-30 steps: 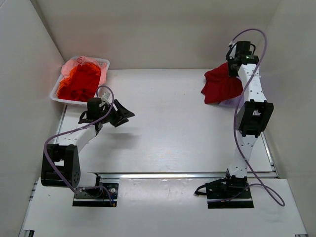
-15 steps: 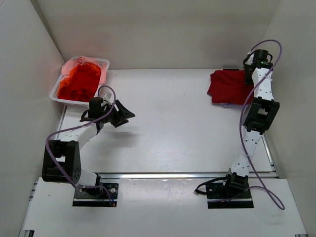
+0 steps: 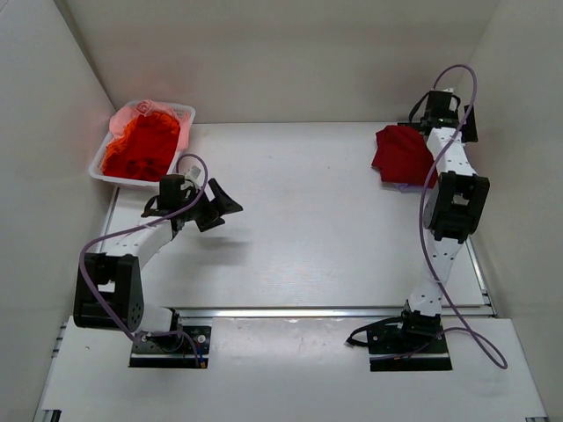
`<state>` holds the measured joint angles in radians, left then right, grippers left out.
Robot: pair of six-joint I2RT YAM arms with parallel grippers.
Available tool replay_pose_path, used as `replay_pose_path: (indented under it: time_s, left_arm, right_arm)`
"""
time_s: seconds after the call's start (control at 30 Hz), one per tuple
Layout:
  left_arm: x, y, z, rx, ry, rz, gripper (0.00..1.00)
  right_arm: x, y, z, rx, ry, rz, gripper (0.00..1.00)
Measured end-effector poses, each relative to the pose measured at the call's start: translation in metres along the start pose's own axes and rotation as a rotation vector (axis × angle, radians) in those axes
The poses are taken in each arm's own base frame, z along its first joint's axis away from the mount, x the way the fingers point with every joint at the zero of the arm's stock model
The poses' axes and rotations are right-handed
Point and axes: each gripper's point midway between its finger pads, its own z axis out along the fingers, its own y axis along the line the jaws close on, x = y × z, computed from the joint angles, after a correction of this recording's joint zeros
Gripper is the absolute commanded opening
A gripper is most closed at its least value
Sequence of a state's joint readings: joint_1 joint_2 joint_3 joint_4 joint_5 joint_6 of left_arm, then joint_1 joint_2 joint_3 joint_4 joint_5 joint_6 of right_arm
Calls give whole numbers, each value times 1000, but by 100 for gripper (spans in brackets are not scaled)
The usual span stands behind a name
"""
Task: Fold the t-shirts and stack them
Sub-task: Put the neatly folded tshirt into the corner of the board with the right arm
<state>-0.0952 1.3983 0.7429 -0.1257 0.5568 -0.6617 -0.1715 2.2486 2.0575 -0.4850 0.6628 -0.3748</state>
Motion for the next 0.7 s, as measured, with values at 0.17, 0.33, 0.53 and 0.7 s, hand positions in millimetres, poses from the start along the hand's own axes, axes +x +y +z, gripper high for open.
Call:
replay_pose_path:
  time_s: [0.17, 0.33, 0.53, 0.7]
  left_arm:
    - [6, -10, -8, 9, 21, 36, 99]
    - [12, -31, -13, 7, 74, 126, 99]
    - [15, -52, -22, 12, 107, 223, 99]
    - [26, -69, -48, 62, 53, 334, 99]
  right_arm:
    - [-10, -5, -54, 26, -89, 26, 97]
    - [-55, 19, -159, -183, -270, 204, 99]
    - [-20, 75, -272, -475, -329, 273, 100]
    - [76, 132, -302, -632, -229, 168, 99]
